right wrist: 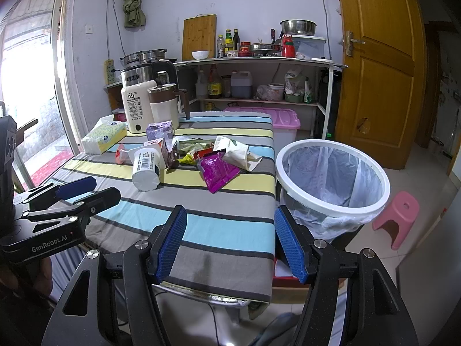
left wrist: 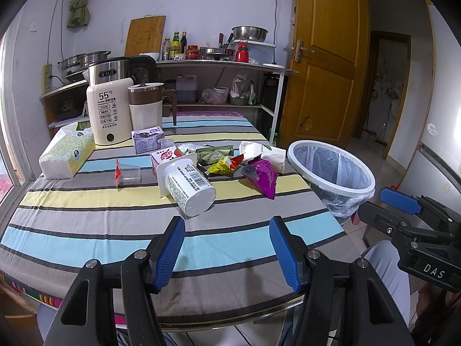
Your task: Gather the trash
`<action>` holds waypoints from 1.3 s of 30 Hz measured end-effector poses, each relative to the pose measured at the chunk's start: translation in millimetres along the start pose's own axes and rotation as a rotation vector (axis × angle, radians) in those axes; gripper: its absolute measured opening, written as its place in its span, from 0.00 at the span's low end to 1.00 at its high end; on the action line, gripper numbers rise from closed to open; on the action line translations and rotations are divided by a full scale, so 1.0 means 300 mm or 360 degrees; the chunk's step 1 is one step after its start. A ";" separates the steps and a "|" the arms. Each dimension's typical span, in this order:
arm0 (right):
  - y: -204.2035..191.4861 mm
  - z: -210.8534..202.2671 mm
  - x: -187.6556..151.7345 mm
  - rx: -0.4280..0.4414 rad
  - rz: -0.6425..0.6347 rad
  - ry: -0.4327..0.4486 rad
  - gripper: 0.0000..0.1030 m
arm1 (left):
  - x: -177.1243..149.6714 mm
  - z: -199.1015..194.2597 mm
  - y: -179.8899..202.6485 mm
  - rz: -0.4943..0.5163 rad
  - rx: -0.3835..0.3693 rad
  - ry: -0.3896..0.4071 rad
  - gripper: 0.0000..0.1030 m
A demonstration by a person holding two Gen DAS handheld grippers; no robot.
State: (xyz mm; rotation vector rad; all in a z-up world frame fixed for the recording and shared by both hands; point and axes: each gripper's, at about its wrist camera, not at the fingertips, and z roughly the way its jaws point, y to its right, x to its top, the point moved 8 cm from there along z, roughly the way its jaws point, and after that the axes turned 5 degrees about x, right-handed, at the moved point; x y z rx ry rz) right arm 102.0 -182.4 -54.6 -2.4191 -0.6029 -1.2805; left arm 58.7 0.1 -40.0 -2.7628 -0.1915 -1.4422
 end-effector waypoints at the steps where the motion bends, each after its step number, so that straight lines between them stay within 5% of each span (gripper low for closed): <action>1: -0.001 -0.001 -0.001 0.0000 0.0000 0.0000 0.62 | 0.000 0.000 0.000 -0.0001 -0.0001 0.0000 0.59; 39: -0.018 0.008 -0.012 0.0008 -0.0006 -0.0003 0.62 | -0.001 -0.002 0.001 -0.0005 -0.0008 -0.0004 0.59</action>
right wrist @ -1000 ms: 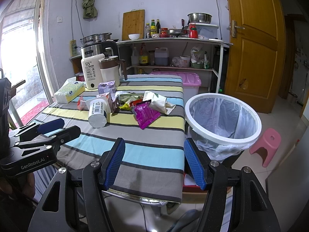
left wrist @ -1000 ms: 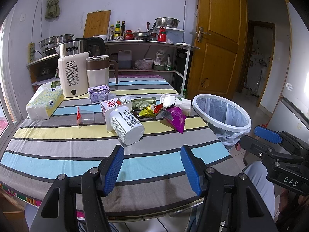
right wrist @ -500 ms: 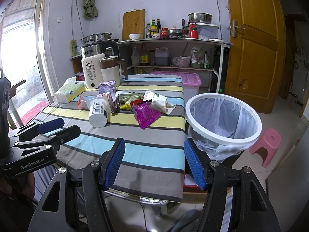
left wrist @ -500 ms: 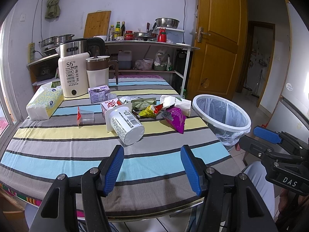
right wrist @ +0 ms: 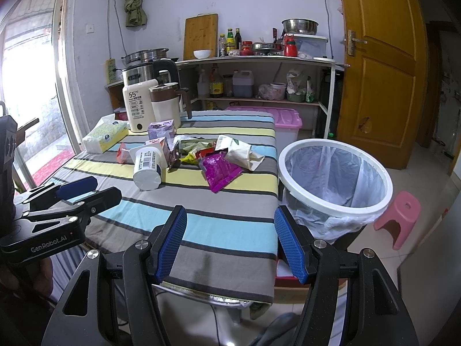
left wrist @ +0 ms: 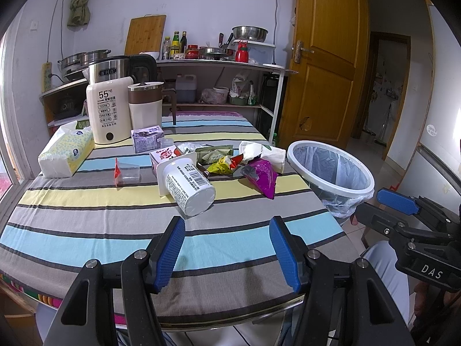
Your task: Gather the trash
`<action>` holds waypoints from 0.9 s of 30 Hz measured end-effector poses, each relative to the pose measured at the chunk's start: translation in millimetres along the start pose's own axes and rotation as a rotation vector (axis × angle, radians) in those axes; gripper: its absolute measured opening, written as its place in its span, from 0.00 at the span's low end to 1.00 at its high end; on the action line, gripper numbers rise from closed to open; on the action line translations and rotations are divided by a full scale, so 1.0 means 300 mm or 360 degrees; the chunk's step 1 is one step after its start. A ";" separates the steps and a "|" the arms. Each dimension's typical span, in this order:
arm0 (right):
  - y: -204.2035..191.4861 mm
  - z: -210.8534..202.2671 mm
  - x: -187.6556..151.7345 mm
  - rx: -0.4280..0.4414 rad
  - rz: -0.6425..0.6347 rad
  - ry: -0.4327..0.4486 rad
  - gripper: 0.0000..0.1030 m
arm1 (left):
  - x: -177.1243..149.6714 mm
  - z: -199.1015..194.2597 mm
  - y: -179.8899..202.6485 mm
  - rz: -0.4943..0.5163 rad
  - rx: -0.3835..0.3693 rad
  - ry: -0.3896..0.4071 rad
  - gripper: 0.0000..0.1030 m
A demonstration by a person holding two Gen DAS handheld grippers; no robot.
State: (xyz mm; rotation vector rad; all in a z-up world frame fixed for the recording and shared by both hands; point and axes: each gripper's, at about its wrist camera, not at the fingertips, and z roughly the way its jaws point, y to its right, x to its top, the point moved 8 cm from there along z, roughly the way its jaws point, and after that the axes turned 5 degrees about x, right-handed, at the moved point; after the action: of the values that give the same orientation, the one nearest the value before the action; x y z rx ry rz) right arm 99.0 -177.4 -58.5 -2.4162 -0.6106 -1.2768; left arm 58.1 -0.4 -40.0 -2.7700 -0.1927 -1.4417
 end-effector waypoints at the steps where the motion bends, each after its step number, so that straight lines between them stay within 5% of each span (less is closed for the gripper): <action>1: -0.001 0.001 0.000 0.0001 0.0000 0.0000 0.62 | -0.002 0.003 0.001 0.0000 -0.0002 -0.0002 0.59; 16: 0.024 0.100 0.010 0.0035 0.0024 -0.0075 0.62 | 0.028 0.102 -0.041 -0.0084 -0.0031 -0.0068 0.59; 27: 0.028 0.249 0.069 0.0099 0.0037 -0.0127 0.62 | 0.111 0.237 -0.137 -0.0310 -0.0031 -0.0116 0.66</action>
State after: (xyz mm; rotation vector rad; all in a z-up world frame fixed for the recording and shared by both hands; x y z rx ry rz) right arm 165.4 -144.0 -82.2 -2.4256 -0.6329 -1.1401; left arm 130.3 48.5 -55.6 -2.8915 -0.4642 -1.3863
